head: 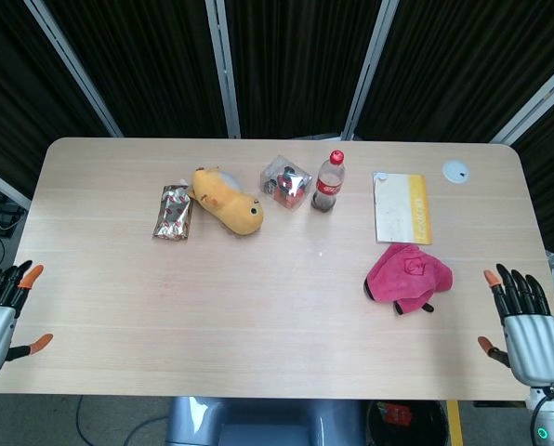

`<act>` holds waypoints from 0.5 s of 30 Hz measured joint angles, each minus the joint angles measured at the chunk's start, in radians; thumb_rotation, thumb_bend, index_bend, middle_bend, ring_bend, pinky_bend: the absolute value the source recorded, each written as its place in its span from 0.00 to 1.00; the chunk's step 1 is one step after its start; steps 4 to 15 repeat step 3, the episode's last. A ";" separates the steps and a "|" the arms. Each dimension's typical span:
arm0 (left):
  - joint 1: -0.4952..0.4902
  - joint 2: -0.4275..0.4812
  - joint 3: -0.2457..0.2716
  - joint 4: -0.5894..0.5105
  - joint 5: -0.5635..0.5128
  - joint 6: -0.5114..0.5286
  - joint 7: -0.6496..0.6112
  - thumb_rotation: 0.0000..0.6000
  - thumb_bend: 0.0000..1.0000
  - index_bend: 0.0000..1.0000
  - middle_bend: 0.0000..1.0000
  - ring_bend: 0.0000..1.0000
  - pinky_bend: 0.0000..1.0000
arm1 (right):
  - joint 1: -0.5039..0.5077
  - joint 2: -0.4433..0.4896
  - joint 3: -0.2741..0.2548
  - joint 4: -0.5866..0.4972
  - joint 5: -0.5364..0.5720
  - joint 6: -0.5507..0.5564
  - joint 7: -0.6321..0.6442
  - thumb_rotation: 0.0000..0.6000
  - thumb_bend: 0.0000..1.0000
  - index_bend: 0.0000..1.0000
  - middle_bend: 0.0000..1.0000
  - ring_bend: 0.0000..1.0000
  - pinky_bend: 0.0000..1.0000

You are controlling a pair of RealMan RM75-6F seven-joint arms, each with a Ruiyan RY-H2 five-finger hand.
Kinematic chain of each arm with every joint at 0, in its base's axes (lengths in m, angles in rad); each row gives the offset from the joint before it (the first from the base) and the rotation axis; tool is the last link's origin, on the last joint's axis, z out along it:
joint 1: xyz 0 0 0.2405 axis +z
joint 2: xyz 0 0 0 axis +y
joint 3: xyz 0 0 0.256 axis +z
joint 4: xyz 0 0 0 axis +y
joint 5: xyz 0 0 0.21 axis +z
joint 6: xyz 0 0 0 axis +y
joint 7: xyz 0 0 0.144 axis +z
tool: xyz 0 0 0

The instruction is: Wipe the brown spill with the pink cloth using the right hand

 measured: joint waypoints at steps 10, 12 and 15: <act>-0.003 -0.001 0.001 0.008 -0.001 -0.007 0.006 1.00 0.00 0.04 0.00 0.00 0.00 | -0.008 -0.010 -0.009 0.014 -0.006 0.005 0.014 1.00 0.00 0.00 0.00 0.00 0.07; -0.003 -0.001 0.001 0.008 -0.001 -0.007 0.006 1.00 0.00 0.04 0.00 0.00 0.00 | -0.008 -0.010 -0.009 0.014 -0.006 0.005 0.014 1.00 0.00 0.00 0.00 0.00 0.07; -0.003 -0.001 0.001 0.008 -0.001 -0.007 0.006 1.00 0.00 0.04 0.00 0.00 0.00 | -0.008 -0.010 -0.009 0.014 -0.006 0.005 0.014 1.00 0.00 0.00 0.00 0.00 0.07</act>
